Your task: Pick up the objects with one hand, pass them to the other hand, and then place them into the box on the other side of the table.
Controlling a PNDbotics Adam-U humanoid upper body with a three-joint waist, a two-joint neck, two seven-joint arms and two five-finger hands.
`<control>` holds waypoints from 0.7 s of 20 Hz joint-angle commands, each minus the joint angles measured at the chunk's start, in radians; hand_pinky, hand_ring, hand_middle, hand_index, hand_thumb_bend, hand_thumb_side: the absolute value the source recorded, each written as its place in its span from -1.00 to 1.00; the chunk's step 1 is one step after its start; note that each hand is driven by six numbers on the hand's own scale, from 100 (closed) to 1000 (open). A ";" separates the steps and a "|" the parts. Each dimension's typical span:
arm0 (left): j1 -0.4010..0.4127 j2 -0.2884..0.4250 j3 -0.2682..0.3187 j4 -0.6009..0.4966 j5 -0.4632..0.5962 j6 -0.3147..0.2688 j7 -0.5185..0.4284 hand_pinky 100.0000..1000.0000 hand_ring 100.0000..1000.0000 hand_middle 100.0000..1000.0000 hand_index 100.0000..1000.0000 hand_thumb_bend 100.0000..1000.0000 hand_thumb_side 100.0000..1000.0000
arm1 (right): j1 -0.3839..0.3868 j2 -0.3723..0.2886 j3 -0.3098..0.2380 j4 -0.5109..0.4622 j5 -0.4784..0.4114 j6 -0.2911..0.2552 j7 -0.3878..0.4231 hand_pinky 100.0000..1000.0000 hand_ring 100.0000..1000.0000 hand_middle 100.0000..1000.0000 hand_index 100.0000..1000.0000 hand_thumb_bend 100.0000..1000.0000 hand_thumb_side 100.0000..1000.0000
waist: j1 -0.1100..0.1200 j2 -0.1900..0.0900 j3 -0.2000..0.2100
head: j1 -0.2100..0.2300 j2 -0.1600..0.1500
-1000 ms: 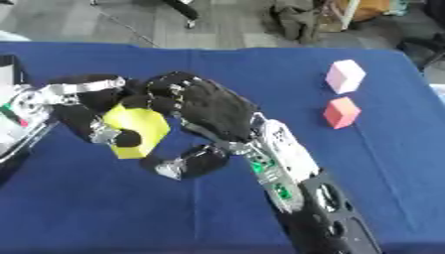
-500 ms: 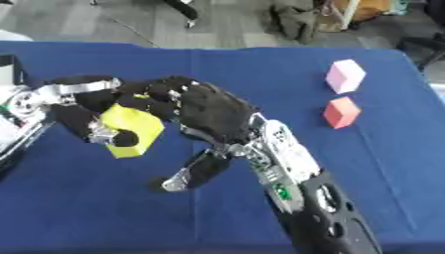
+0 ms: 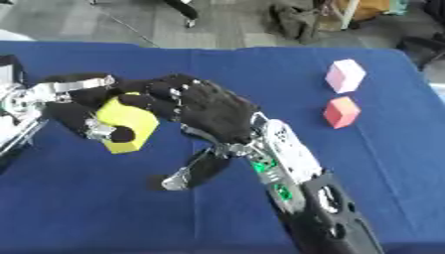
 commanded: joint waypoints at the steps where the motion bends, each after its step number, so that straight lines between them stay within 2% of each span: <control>1: -0.002 0.054 0.057 0.023 -0.058 -0.022 0.038 0.36 -0.01 -0.83 -0.31 -0.55 -0.65 | -0.009 -0.015 -0.011 -0.027 -0.005 0.003 -0.005 0.64 0.71 0.79 0.92 0.00 -0.01 | 0.007 -0.010 -0.003 | 0.000 -0.002; 4: 0.018 0.104 0.138 0.026 -0.137 -0.055 0.107 0.37 0.01 -0.83 -0.30 -0.50 -0.70 | -0.005 -0.021 -0.014 -0.024 -0.006 0.006 -0.004 0.64 0.70 0.78 0.92 -0.04 0.00 | 0.011 -0.011 -0.003 | -0.002 -0.002; 5: 0.027 0.123 0.164 0.023 -0.165 -0.062 0.132 0.37 0.02 -0.82 -0.29 -1.00 -0.45 | -0.004 -0.022 -0.015 -0.023 -0.007 0.007 -0.004 0.64 0.70 0.78 0.92 -0.05 0.00 | 0.012 -0.011 -0.004 | -0.002 -0.002; 6: 0.036 0.149 0.195 0.023 -0.198 -0.066 0.162 0.37 0.02 -0.82 -0.29 -0.45 -0.74 | -0.002 -0.023 -0.016 -0.023 -0.008 0.008 -0.005 0.64 0.70 0.78 0.92 -0.06 0.00 | 0.013 -0.011 -0.004 | -0.002 -0.002; 10: 0.081 0.236 0.302 0.053 -0.330 -0.062 0.270 0.37 0.05 -0.79 -0.25 -0.38 -0.78 | 0.004 -0.035 -0.019 -0.021 -0.011 0.011 -0.007 0.64 0.70 0.78 0.92 -0.08 0.00 | 0.020 -0.015 -0.001 | 0.006 -0.002; 11: 0.087 0.253 0.323 0.067 -0.369 -0.059 0.295 0.38 0.06 -0.79 -0.25 -0.31 -0.79 | 0.006 -0.038 -0.021 -0.021 -0.011 0.012 -0.007 0.64 0.70 0.77 0.92 -0.09 0.01 | 0.021 -0.017 0.000 | 0.010 -0.002; 14: 0.103 0.283 0.387 0.157 -0.493 -0.025 0.376 0.37 0.06 -0.79 -0.25 -0.24 -0.79 | 0.014 -0.047 -0.025 -0.016 -0.016 0.018 -0.004 0.64 0.70 0.77 0.92 -0.13 0.02 | 0.027 -0.021 0.002 | 0.052 -0.002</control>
